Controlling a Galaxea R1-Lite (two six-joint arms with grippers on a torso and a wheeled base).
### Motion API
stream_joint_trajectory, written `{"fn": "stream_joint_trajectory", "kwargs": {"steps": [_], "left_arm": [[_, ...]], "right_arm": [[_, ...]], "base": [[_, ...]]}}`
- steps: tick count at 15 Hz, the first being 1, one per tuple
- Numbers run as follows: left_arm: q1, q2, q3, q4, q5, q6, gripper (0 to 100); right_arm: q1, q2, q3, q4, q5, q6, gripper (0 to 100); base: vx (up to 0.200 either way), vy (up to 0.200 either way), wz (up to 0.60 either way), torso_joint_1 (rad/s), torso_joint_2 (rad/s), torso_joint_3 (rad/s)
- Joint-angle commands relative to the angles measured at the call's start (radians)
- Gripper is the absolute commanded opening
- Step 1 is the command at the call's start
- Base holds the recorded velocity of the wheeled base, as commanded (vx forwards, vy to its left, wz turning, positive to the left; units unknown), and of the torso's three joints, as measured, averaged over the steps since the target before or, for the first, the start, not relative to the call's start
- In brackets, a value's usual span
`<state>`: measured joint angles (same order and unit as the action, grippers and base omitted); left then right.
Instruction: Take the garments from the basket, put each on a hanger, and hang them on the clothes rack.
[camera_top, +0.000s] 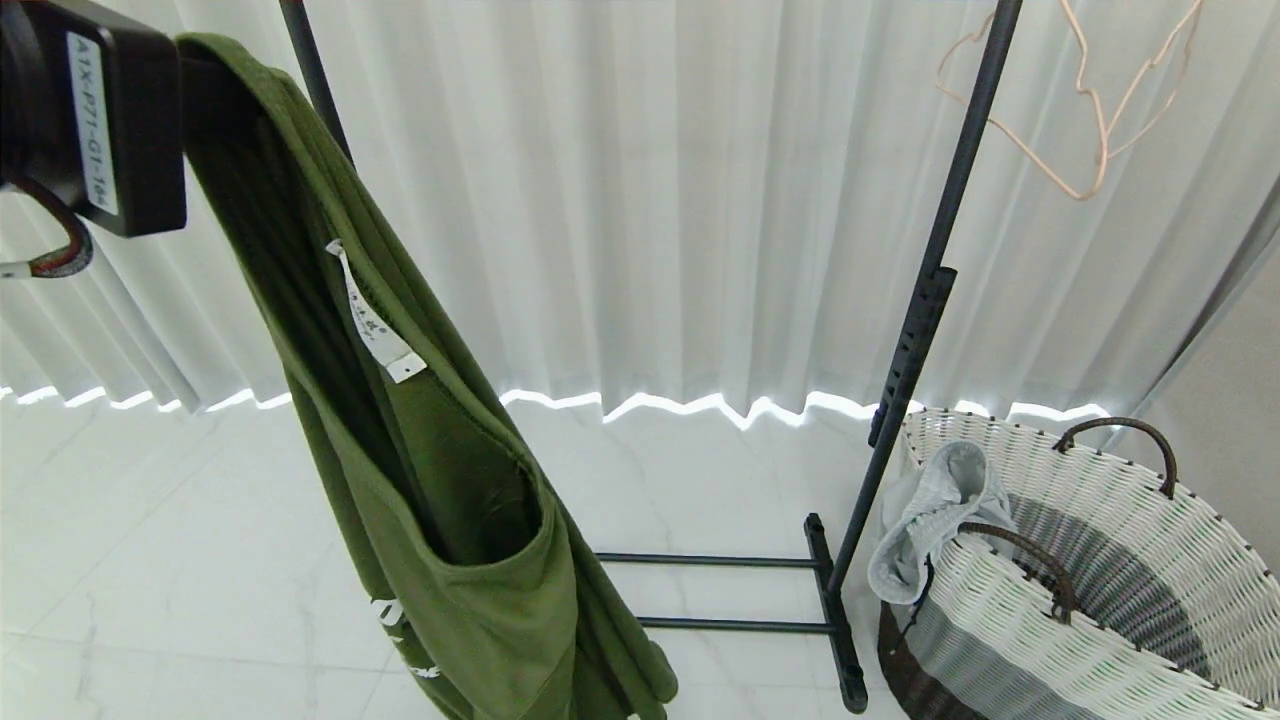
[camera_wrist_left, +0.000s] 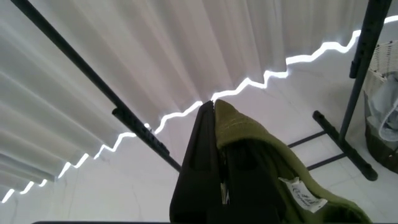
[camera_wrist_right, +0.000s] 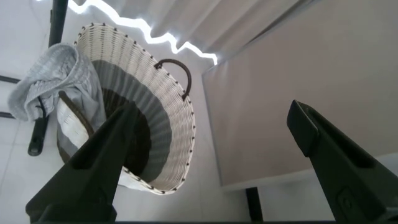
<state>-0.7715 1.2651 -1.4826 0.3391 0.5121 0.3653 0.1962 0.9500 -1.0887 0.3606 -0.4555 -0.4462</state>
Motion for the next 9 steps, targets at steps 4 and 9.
{"fn": "stream_joint_trajectory", "kwargs": {"steps": [4, 9], "left_arm": [[0.000, -0.033, 0.034, 0.000, 0.002, 0.003, 0], [0.000, -0.082, 0.077, 0.000, 0.002, 0.060, 0]], "right_arm": [[0.000, -0.007, 0.001, 0.000, 0.000, 0.000, 100], [0.000, -0.002, 0.001, 0.000, 0.000, 0.020, 100]], "base": [[0.000, 0.000, 0.00, 0.026, -0.16, -0.184], [0.000, 0.000, 0.00, 0.096, -0.47, -0.328]]}}
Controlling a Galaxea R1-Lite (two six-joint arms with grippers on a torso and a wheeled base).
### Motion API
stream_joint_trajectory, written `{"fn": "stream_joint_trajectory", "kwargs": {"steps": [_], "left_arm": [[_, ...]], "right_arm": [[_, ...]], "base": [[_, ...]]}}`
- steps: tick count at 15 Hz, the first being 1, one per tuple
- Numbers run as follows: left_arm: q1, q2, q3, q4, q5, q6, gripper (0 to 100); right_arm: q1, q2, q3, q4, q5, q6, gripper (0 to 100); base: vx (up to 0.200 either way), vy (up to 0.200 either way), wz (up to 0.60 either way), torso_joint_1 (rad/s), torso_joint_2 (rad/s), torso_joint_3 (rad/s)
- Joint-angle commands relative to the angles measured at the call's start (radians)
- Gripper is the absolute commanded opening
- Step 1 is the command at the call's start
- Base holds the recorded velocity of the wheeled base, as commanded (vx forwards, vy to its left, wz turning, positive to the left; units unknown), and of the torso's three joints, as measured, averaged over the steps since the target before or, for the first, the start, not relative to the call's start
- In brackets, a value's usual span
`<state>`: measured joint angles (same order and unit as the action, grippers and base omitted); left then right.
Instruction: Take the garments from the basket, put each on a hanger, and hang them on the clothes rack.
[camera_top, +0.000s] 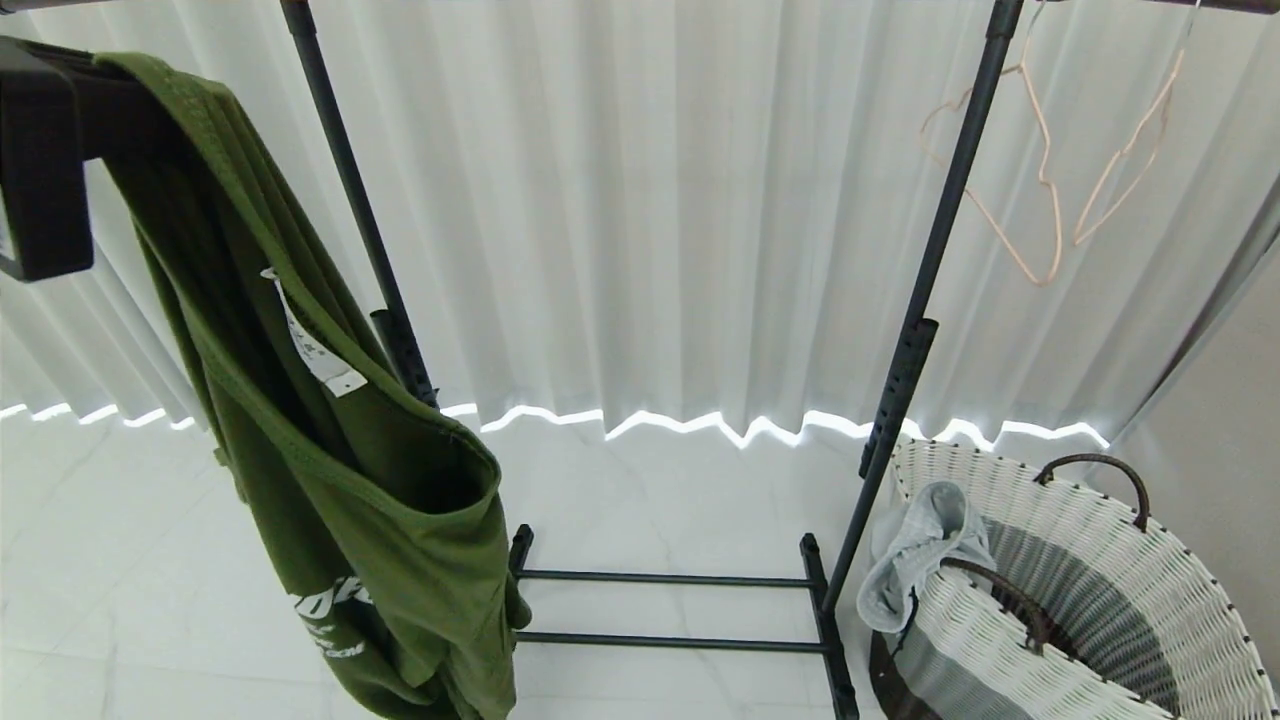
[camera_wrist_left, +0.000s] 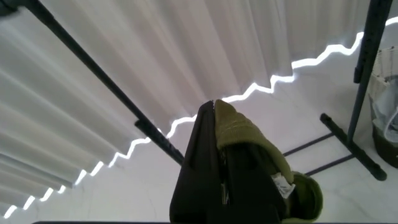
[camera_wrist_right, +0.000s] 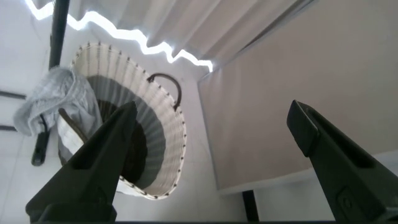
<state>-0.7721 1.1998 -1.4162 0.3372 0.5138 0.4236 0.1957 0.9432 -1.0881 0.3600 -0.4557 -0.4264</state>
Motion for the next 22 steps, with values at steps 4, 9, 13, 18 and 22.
{"fn": "stream_joint_trajectory", "kwargs": {"steps": [4, 9, 13, 18, 22], "left_arm": [[0.001, -0.023, 0.019, 0.002, 0.000, 0.001, 0], [0.001, -0.025, 0.025, 0.002, 0.002, 0.003, 0], [0.008, -0.025, 0.029, 0.002, 0.005, 0.057, 0], [0.011, -0.028, 0.051, 0.002, 0.005, 0.063, 0], [0.011, -0.034, 0.052, 0.002, 0.005, 0.063, 0]], "right_arm": [[0.001, 0.009, 0.000, 0.000, 0.000, 0.000, 100], [0.001, 0.011, 0.020, -0.004, 0.002, 0.000, 100], [0.001, 0.006, 0.042, -0.004, 0.002, -0.005, 100], [0.001, -0.004, 0.047, -0.001, -0.001, -0.005, 100], [0.001, -0.021, 0.070, -0.006, 0.000, -0.005, 100]], "base": [[0.000, 0.000, 0.00, 0.157, -0.47, -0.314], [0.000, 0.000, 0.00, 0.178, -0.48, -0.297], [0.000, 0.000, 0.00, 0.206, -0.50, -0.297], [0.000, -0.040, 0.00, 0.167, -0.39, -0.224], [0.000, -0.200, 0.00, 0.024, -0.04, -0.030]]}}
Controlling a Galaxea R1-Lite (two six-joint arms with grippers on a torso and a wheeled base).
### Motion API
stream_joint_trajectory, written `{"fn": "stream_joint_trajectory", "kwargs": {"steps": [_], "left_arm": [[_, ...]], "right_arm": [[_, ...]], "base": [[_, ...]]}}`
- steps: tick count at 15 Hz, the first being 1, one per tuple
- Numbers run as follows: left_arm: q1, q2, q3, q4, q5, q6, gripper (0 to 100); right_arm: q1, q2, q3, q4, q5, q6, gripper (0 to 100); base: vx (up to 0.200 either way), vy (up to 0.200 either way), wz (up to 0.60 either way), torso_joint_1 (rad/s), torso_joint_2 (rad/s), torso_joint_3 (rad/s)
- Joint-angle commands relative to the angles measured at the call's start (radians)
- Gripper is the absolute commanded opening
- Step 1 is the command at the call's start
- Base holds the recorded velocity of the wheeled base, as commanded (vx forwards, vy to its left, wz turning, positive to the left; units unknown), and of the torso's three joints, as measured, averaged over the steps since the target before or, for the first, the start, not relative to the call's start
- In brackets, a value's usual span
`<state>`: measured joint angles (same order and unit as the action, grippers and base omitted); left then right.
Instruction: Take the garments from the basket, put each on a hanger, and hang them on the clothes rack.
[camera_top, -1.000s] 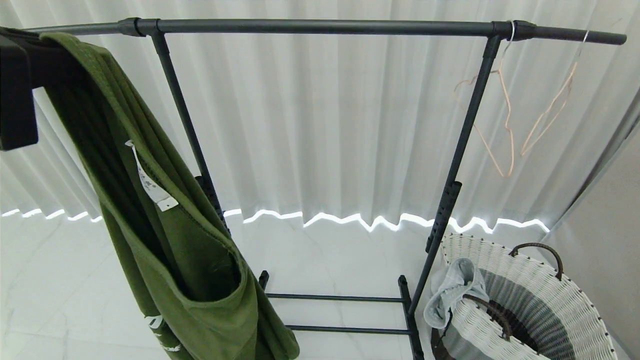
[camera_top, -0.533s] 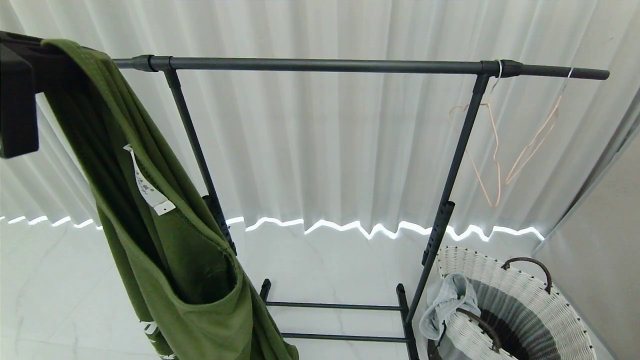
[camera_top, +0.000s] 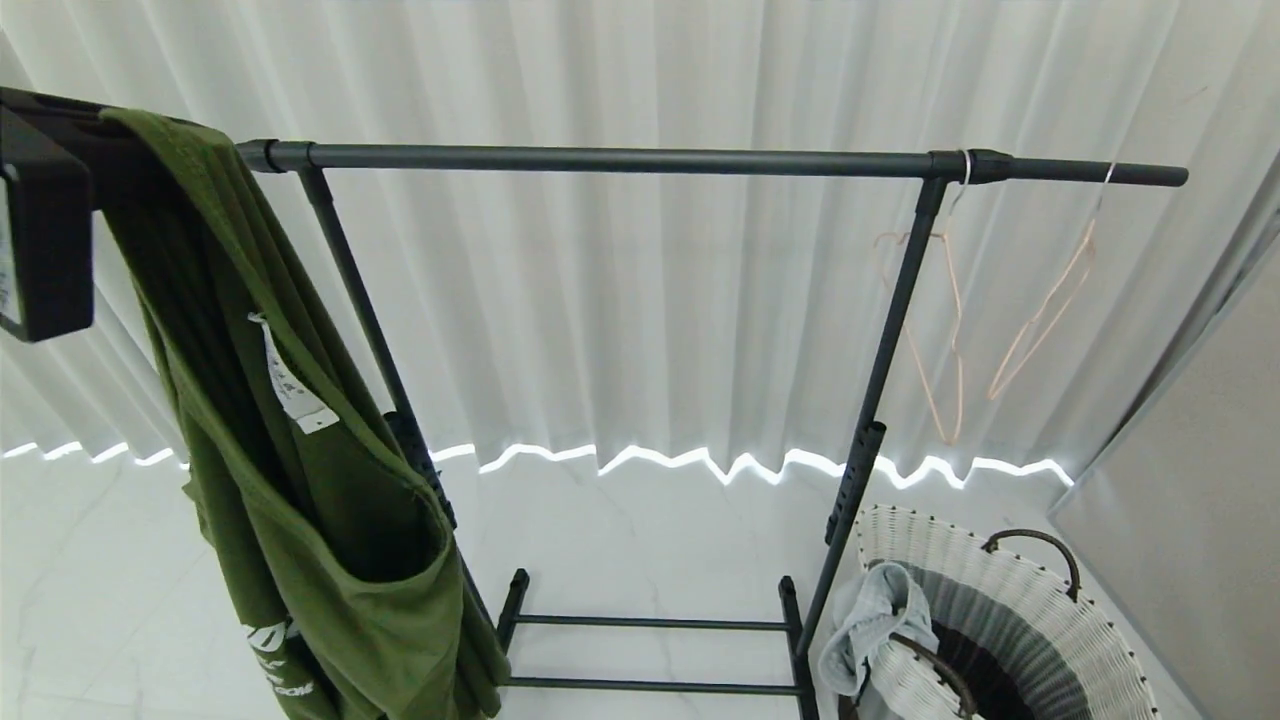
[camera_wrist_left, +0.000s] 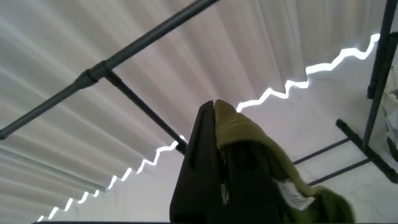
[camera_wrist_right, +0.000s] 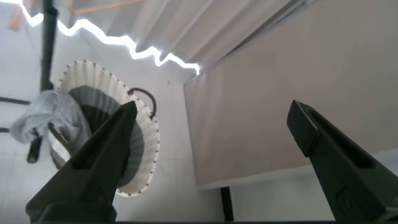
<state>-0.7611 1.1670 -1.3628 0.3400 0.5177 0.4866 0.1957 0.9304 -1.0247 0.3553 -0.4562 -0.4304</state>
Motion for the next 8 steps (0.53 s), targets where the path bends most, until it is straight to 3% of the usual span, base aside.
{"fn": "stream_joint_trajectory", "kwargs": {"steps": [1, 2, 7, 8], "left_arm": [[0.000, -0.001, 0.001, -0.001, -0.001, -0.002, 0], [0.000, -0.003, 0.002, -0.001, -0.001, -0.003, 0], [0.019, -0.018, 0.019, -0.001, 0.004, 0.001, 0], [0.026, -0.017, 0.019, -0.001, 0.004, 0.003, 0]], "right_arm": [[0.001, -0.009, 0.008, -0.001, 0.001, -0.001, 100], [0.001, -0.009, 0.008, -0.001, 0.002, -0.001, 100], [0.004, -0.005, 0.015, -0.003, 0.016, -0.001, 100], [0.004, -0.005, 0.015, -0.003, 0.019, -0.001, 100]], "base": [[0.000, -0.200, 0.00, 0.022, 0.00, -0.012], [0.000, -0.200, 0.00, -0.002, -0.01, 0.002], [0.000, 0.000, 0.00, 0.000, 0.00, 0.000], [0.200, 0.000, 0.00, 0.002, 0.00, 0.002]]}}
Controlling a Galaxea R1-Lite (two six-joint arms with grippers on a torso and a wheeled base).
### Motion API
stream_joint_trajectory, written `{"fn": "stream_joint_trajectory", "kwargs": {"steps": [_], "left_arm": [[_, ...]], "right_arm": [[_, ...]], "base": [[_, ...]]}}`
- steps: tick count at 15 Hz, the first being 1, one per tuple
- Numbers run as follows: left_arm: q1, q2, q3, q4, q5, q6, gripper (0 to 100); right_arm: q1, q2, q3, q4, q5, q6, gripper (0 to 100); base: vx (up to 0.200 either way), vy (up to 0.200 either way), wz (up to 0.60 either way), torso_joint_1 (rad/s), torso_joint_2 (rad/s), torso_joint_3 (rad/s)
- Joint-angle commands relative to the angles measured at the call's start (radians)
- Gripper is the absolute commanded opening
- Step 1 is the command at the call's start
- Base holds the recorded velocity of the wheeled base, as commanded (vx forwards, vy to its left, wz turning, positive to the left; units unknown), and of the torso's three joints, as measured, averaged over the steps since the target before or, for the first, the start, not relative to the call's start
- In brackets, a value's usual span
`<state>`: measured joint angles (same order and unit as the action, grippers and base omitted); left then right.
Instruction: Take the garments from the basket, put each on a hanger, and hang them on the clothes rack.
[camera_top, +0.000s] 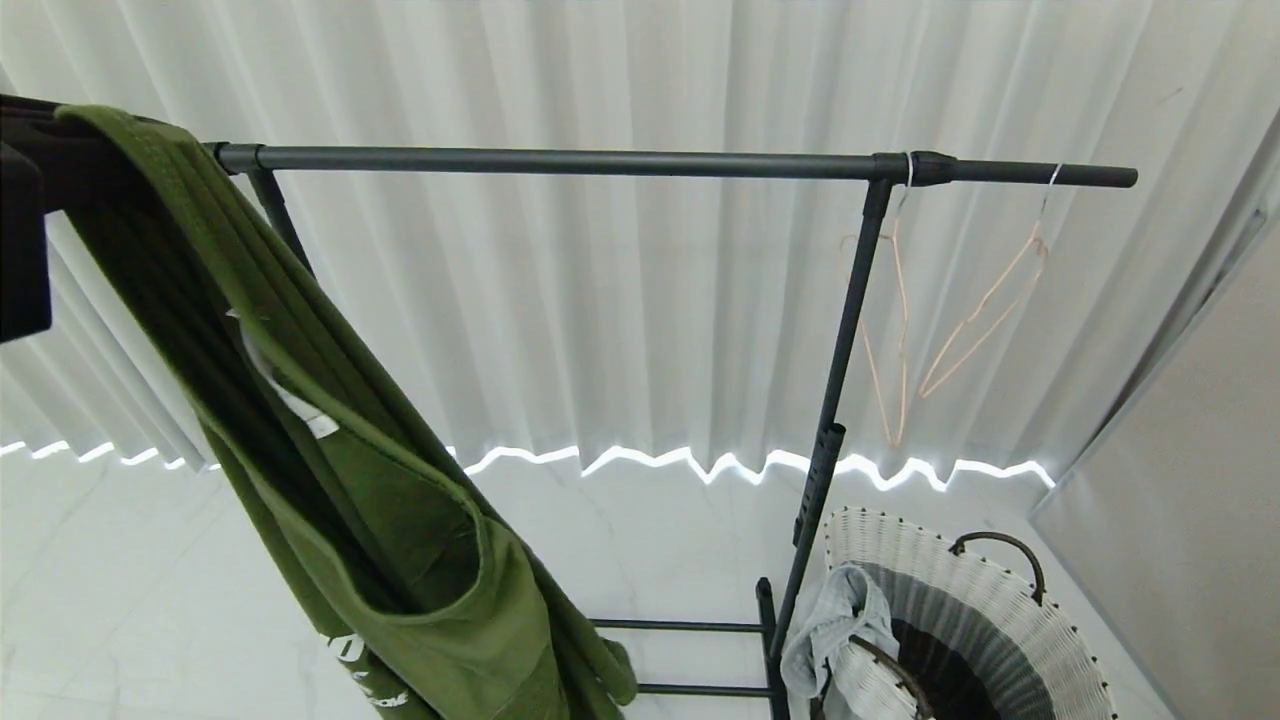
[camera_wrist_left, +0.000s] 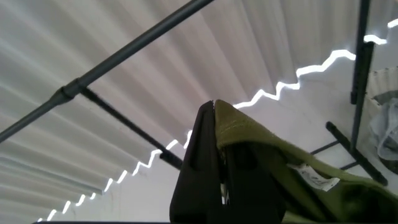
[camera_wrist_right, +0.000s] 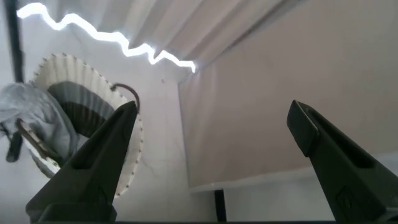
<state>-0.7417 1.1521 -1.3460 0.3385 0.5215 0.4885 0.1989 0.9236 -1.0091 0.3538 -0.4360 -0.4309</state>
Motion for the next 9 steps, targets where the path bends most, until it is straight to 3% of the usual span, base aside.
{"fn": "stream_joint_trajectory", "kwargs": {"steps": [1, 9], "left_arm": [[0.019, 0.000, 0.002, 0.000, -0.001, -0.001, 0], [0.019, 0.006, 0.005, 0.000, -0.001, -0.001, 0]], "right_arm": [[0.000, 0.001, 0.000, -0.001, 0.002, 0.000, 100], [0.000, 0.031, 0.050, -0.059, 0.036, 0.004, 100]], "base": [[0.200, 0.000, 0.00, -0.002, 0.00, 0.002], [0.200, 0.000, 0.00, 0.003, 0.00, 0.001]]}}
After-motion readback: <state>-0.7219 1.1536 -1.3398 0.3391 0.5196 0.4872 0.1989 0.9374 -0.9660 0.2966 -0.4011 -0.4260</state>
